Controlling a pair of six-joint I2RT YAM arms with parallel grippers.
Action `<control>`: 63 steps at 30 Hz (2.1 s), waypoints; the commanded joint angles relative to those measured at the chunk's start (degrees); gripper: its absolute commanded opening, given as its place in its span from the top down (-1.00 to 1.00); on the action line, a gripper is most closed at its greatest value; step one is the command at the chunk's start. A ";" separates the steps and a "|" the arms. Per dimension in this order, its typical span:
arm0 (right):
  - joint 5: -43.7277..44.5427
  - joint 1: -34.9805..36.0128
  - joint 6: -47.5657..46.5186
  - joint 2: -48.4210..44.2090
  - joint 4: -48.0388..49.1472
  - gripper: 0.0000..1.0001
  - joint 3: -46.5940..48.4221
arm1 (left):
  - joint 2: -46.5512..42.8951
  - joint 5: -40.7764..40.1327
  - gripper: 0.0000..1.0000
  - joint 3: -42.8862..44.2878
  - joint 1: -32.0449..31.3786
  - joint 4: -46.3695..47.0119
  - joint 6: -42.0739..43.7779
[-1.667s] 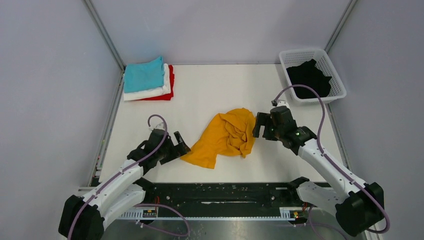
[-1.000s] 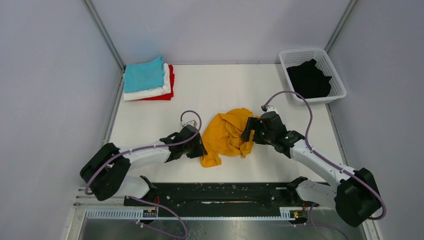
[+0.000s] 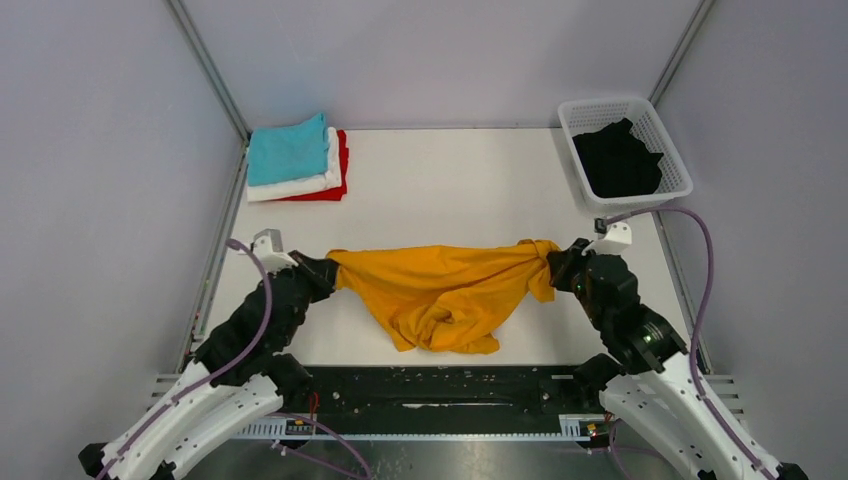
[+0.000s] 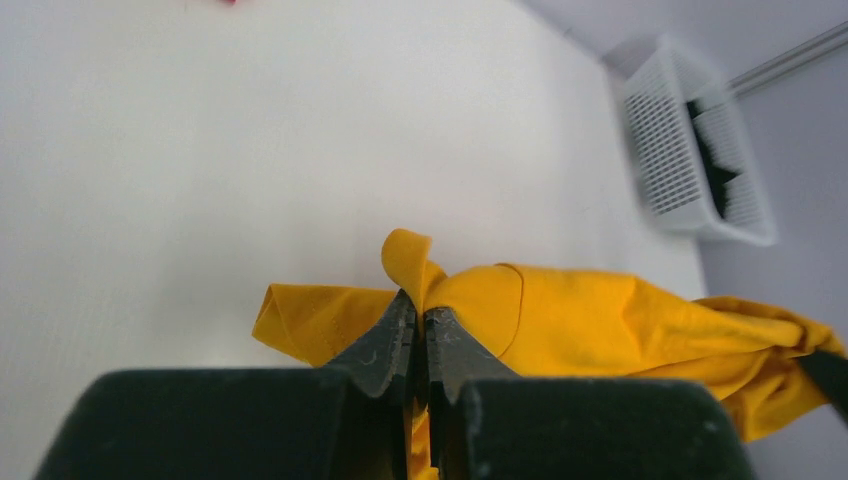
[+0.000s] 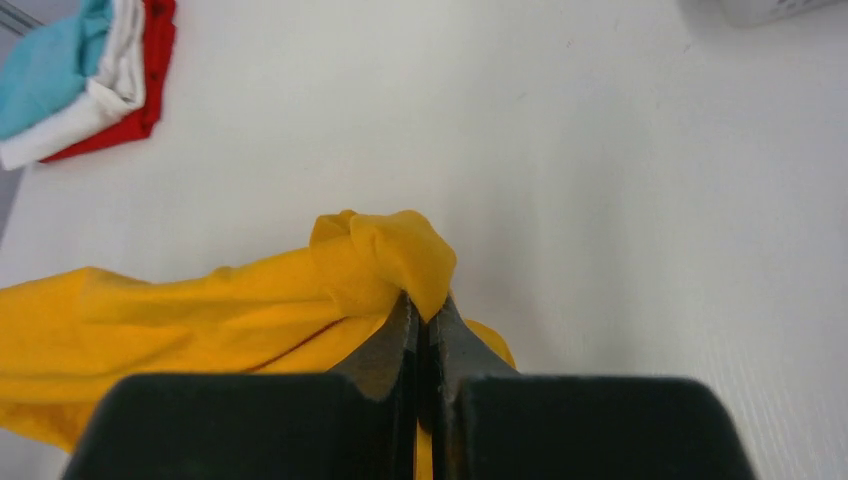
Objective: Fold and stack the t-shirts
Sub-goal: Flatten out the tshirt
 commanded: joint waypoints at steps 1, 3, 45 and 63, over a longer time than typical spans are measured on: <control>-1.86 0.24 -3.14 -5.41 0.34 1.00 2.17 | -6.37 -2.71 1.00 4.66 0.20 0.53 4.09; -2.99 0.22 -3.73 -6.64 1.51 1.00 3.64 | -8.36 -2.07 1.00 5.40 0.20 3.02 6.53; 15.12 0.24 -27.31 14.14 -3.61 1.00 43.91 | 24.43 -13.30 1.00 44.45 1.50 12.71 30.65; 8.43 -12.40 -21.84 63.69 9.76 -0.99 42.04 | 69.39 18.55 -0.98 44.16 23.82 13.58 21.47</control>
